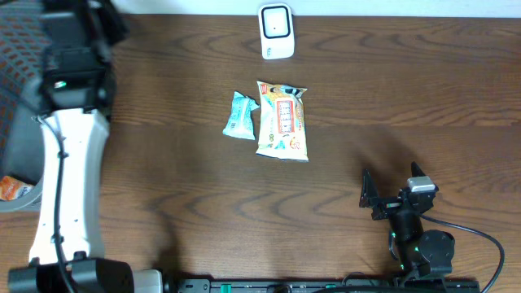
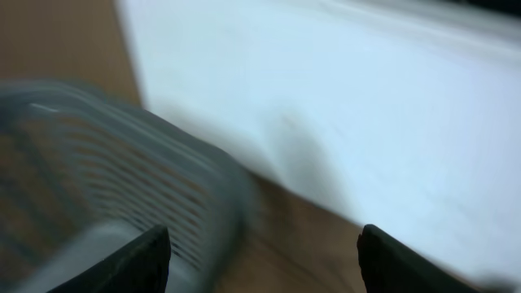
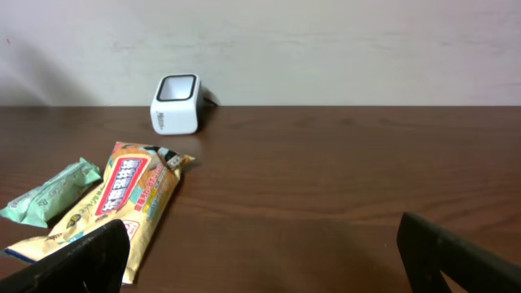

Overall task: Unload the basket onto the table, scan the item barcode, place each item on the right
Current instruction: 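Open the left gripper and move it back into the basket, then grasp the small orange packet in the basket with the left gripper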

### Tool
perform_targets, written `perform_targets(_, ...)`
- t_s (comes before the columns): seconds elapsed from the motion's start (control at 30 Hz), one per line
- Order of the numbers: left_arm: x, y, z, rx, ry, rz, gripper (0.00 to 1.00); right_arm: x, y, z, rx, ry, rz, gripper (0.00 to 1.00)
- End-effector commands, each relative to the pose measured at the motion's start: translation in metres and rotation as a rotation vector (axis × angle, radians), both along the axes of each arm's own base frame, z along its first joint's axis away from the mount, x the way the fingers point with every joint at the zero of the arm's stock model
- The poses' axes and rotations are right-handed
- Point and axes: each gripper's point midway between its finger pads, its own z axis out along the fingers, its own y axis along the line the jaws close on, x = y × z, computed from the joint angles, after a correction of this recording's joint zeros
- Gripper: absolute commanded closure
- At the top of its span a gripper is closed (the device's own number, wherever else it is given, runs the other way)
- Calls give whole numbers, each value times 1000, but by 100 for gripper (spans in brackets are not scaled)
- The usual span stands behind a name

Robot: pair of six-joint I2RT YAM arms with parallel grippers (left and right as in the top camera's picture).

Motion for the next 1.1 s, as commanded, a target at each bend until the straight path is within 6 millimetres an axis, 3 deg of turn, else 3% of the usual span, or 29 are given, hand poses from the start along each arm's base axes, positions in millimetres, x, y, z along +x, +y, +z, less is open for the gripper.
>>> perform_targets(0.0,-16,60,11,38,-25,129,27,0,-1,0,3,0,-2,1)
perform_targets(0.03,-20,75,9,37,-20,160,23,0,-1,0,3,0,-2,1)
perform_targets(0.17,-40,133,-7,28,21,287,21,0,-1,0,3,0,-2,1)
perform_targets(0.23,-51,160,-22,16,59,344,20,0,-1,0,3,0,-2,1)
perform_targets(0.37,-67,195,-64,-25,174,419,18,0,-1,0,3,0,-2,1)
perform_targets(0.57,-93,230,-148,-155,376,519,17,0,-1,0,3,0,-2,1)
perform_targets(0.6,-98,233,-161,-195,391,547,12,0,-1,0,3,0,-2,1)
perform_targets(0.77,-123,243,-225,-367,490,682,5,0,-1,0,3,0,-2,1)
perform_targets(0.97,-167,260,-272,-410,613,889,2,0,-1,0,3,0,-2,1)
perform_targets(1.0,-180,261,-288,-419,676,916,2,0,-1,0,3,0,-2,1)
perform_targets(1.07,-187,261,-300,-432,714,926,2,0,-1,0,3,0,-2,1)
